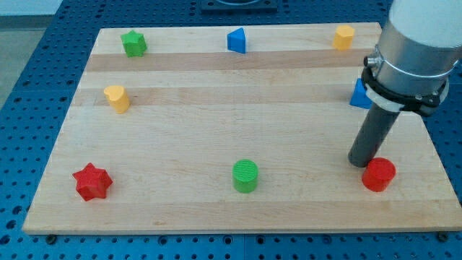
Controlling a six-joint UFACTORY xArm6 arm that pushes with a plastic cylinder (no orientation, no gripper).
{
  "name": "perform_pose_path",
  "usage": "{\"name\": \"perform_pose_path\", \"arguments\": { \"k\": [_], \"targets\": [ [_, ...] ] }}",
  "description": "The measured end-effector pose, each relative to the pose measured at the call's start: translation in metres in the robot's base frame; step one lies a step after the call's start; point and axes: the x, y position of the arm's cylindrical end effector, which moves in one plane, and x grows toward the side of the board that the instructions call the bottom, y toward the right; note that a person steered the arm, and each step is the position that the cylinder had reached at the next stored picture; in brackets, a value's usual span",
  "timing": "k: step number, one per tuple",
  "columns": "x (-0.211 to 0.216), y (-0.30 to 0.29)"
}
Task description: Push the blue cube to the center
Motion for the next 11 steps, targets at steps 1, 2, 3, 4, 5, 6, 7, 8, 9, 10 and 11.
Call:
{"name": "perform_pose_path", "arguments": {
  "k": [1,2,3,4,5,6,7,8,9,10,11],
  "targets": [
    [0.000,0.000],
    [-0.014,0.000],
    [-0.037,0.012],
    [-0.055,0.041],
    [-0.074,0.068],
    [-0.095,0.080],
    [-0.118,0.077],
    [-0.128,0.047],
    [-0.128,0.001],
    [-0.128,-0.050],
    [-0.128,-0.095]
  ]
}}
